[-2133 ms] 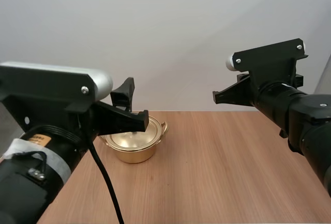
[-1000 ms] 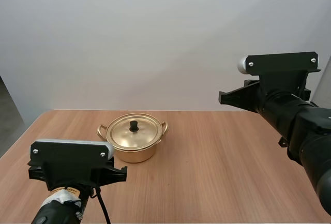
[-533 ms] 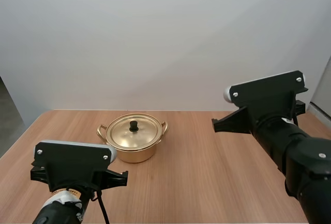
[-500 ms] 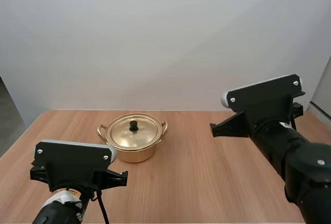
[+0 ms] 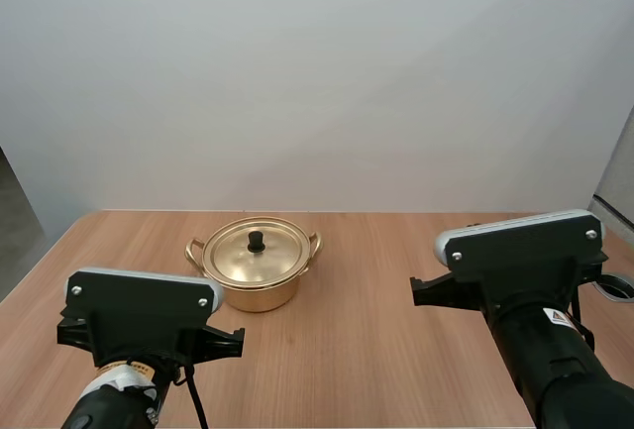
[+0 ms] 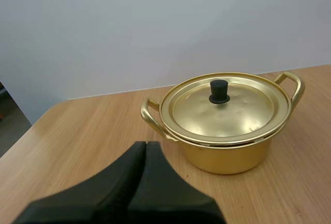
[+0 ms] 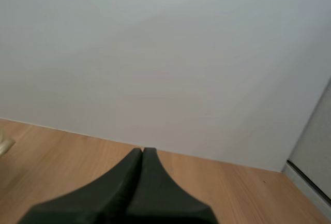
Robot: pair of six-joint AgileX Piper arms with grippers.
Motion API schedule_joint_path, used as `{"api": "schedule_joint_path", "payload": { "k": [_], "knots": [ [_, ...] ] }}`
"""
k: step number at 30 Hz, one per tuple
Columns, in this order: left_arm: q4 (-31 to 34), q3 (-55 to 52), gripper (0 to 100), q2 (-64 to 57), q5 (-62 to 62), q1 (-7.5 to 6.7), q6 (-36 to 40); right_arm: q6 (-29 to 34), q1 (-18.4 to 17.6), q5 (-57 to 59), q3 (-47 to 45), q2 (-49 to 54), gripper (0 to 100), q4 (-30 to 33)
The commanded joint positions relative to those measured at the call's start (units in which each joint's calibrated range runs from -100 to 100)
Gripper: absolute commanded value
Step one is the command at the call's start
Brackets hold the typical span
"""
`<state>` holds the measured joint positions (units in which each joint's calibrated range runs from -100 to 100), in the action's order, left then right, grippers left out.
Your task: Open the pot, put the car inside, and close it
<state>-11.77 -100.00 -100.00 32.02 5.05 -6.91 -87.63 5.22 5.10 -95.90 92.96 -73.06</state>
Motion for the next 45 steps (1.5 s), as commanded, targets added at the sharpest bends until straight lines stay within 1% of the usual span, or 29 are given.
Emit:
{"api": "schedule_joint_path", "payload": {
  "k": [1, 3, 5, 7, 8, 9, 10, 11, 12, 14, 16, 18, 20, 24, 27, 30, 43, 45],
  "knots": [
    [0.02, 0.00, 0, 0.00, -0.19, -0.06, 0.07, 0.31, -0.01, -1.79, -2.57, 1.97, 0, 0.05],
    [0.02, 0.00, 0, 0.00, -0.19, -0.06, 0.07, 0.31, -0.01, -0.17, -4.10, 4.66, 0, 1.21],
    [0.02, 0.00, 0, 0.00, -0.19, -0.06, 0.07, 1.36, -0.01, 2.76, -4.10, 6.93, 0, 3.93],
    [0.02, 0.00, 0, 0.00, -0.19, -0.06, 0.07, 5.54, -0.01, 1.79, -4.10, 7.04, 0, 5.50],
    [0.02, 0.00, 0, 0.00, -0.19, -0.13, 0.07, 8.96, -0.01, 3.00, -4.10, 7.04, 0, 7.29],
    [0.02, 0.00, 0, 0.00, -0.19, -0.13, 0.07, 14.02, -0.01, 4.20, -4.10, 7.04, 0, 10.53],
    [0.02, 0.00, 0, 0.00, -0.19, -0.13, 0.07, 20.82, -0.01, 5.01, -4.10, 7.04, 0, 16.06],
    [0.02, 0.00, 0, 0.00, -0.19, -0.13, 0.07, 28.61, -0.01, 5.60, -4.10, 7.04, 0, 22.53],
    [0.02, 0.00, 0, 0.00, -0.19, -0.13, 0.07, 35.14, -0.01, 7.05, -4.10, 7.04, 0, 28.51],
    [0.02, 0.00, 0, 0.00, -0.19, -0.13, 0.07, 49.60, -0.01, 12.98, -4.10, 7.04, 0, 43.38],
    [0.02, 0.00, 0, 0.00, -0.19, -0.13, 0.07, 57.24, -0.01, 15.92, -4.10, 7.04, 0, 52.55],
    [0.02, 0.00, 0, 0.00, -0.19, -0.13, 0.07, 61.70, -0.10, 18.92, -4.10, 7.04, 0, 57.84],
    [0.02, 0.00, 0, 0.00, -0.19, -0.13, 0.07, 63.16, -0.46, 21.57, -4.10, 7.04, 0, 60.18],
    [0.02, 0.00, 0, 0.00, -0.19, -0.13, 0.07, 63.24, -2.10, 25.92, -4.10, 7.04, 0, 62.04],
    [0.02, 0.00, 0, 0.00, -0.19, -0.13, 0.07, 64.82, -3.10, 26.25, -4.10, 7.04, 0, 63.85],
    [0.02, 0.00, 0, 0.00, -0.19, -0.13, 0.07, 66.59, -3.26, 26.06, -4.10, 7.04, 0, 65.40],
    [0.02, 0.00, 0, 0.00, -0.19, -0.13, 0.07, 68.61, -3.26, 26.06, -4.10, 7.04, 0, 67.14],
    [0.02, 0.00, 0, 0.00, -0.19, -0.13, 0.07, 70.13, -3.26, 26.06, -4.10, 7.04, 0, 68.24]
  ]
}}
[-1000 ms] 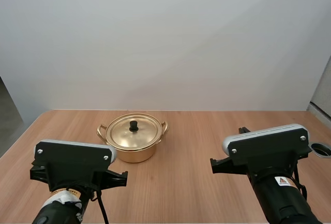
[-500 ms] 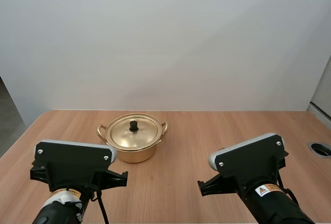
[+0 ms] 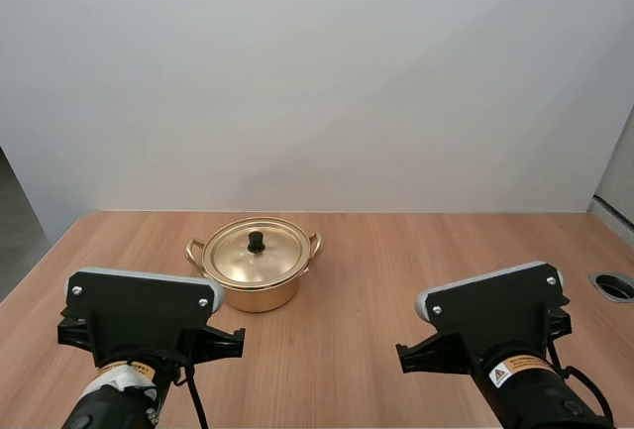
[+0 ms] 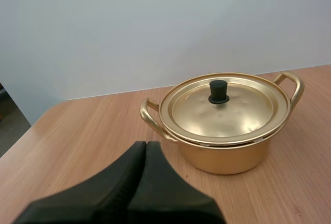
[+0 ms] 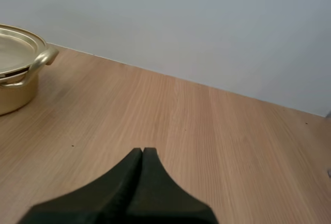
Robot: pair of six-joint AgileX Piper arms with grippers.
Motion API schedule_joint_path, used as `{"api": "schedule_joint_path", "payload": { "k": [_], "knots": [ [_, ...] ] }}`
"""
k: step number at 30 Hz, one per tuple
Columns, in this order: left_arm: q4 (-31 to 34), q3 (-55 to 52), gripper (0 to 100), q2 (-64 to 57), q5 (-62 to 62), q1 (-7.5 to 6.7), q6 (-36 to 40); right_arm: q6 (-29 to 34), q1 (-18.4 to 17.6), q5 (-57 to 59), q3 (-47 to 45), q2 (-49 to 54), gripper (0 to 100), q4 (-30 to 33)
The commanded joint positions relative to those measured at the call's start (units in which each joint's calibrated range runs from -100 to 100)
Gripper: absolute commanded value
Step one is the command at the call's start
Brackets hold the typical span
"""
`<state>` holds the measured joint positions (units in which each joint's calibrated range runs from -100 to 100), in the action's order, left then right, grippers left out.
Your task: Open the pot, put the car inside, and close it
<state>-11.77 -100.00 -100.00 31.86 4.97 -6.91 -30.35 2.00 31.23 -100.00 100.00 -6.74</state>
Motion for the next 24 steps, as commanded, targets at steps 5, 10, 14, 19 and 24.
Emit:
{"api": "schedule_joint_path", "payload": {
  "k": [5, 10, 14, 19, 24],
  "knots": [
    [0.02, 0.00, 0, 0.00, -0.02, -0.05, 0.07, 15.82, -0.04, -0.21, 0.00, 0.00, 0, 4.80],
    [0.02, 0.00, 0, 0.00, -0.02, -0.05, 0.07, 15.82, -0.04, -0.21, 0.00, 0.00, 0, 4.80],
    [0.02, 0.00, 0, 0.00, -0.02, -0.05, 0.07, 15.82, -0.04, -0.21, 0.00, 0.00, 0, 4.80],
    [0.02, 0.00, 0, 0.00, -0.02, -0.05, 0.07, 15.82, -0.04, -0.21, 0.00, 0.00, 0, 4.80],
    [0.02, 0.00, 0, 0.00, -0.02, -0.05, 0.07, 15.82, -0.04, -0.21, 0.00, 0.00, 0, 4.80]
  ]
}}
